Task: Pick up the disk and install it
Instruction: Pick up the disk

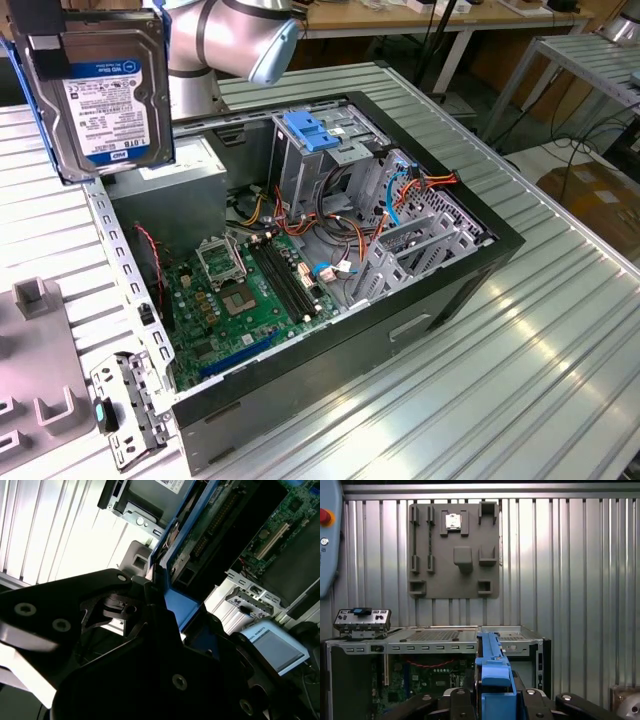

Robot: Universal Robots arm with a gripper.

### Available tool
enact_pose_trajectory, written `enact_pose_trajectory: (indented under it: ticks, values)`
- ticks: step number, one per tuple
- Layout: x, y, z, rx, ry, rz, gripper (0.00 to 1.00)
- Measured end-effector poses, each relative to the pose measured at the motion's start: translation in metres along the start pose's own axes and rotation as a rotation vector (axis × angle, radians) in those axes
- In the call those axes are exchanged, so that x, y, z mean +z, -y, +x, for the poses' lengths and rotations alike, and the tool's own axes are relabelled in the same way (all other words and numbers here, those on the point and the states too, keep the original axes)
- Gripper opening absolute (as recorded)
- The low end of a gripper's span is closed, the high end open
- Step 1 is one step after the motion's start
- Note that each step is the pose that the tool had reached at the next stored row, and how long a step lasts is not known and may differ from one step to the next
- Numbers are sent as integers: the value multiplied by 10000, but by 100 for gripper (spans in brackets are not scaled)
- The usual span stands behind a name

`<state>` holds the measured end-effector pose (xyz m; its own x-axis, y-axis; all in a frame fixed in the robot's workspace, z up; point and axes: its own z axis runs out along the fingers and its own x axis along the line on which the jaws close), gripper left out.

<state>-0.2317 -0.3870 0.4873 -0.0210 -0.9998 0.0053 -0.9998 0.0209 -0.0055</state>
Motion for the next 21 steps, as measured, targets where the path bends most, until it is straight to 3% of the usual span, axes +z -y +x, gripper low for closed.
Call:
enact_pose_trajectory:
  ticks: [5,12,14,15,21]
  values:
    - [10,10,176,54,-2,0,37]
    - [19,361,192,97,-2,0,37]
    - [21,546,188,104,-2,0,37]
    - [21,595,187,106,-2,0,37]
    - [22,726,184,115,-3,0,37]
